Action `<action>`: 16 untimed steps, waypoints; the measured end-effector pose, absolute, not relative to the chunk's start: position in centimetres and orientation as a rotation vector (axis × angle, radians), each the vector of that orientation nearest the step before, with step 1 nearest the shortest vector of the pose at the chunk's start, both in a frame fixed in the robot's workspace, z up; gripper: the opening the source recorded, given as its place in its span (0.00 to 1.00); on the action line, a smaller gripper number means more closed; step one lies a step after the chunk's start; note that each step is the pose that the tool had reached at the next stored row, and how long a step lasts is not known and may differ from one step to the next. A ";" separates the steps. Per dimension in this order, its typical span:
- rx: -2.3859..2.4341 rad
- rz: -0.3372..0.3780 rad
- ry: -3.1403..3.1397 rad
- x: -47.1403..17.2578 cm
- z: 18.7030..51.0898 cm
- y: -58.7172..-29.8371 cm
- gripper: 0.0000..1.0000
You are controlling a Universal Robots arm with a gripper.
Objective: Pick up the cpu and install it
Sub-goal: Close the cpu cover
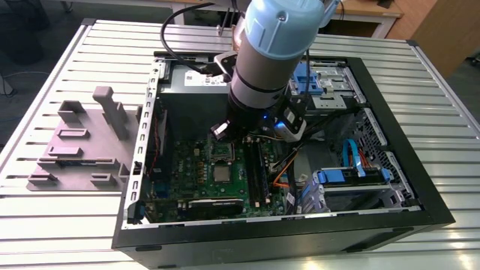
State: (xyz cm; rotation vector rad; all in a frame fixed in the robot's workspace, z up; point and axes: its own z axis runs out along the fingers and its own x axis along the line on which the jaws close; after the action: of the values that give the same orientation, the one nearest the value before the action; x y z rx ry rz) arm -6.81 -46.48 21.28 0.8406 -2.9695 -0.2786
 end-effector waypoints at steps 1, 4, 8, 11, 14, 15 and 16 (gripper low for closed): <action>0.841 -0.279 -2.969 -6.8 21.3 -46.5 0.11; 0.843 -0.278 -2.968 -6.8 21.4 -46.6 0.11; 0.845 -0.279 -2.966 -6.6 21.5 -46.7 0.11; 0.849 -0.279 -2.965 -6.4 21.5 -46.9 0.11; 0.862 -0.279 -2.960 -6.3 21.5 -46.9 0.11; 0.874 -0.278 -2.956 -6.3 21.5 -46.9 0.11; 0.888 -0.278 -2.951 -6.3 21.4 -46.8 0.11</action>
State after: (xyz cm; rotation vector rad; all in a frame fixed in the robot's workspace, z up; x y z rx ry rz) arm -6.30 -46.85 21.42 0.8881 -2.9508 -0.2776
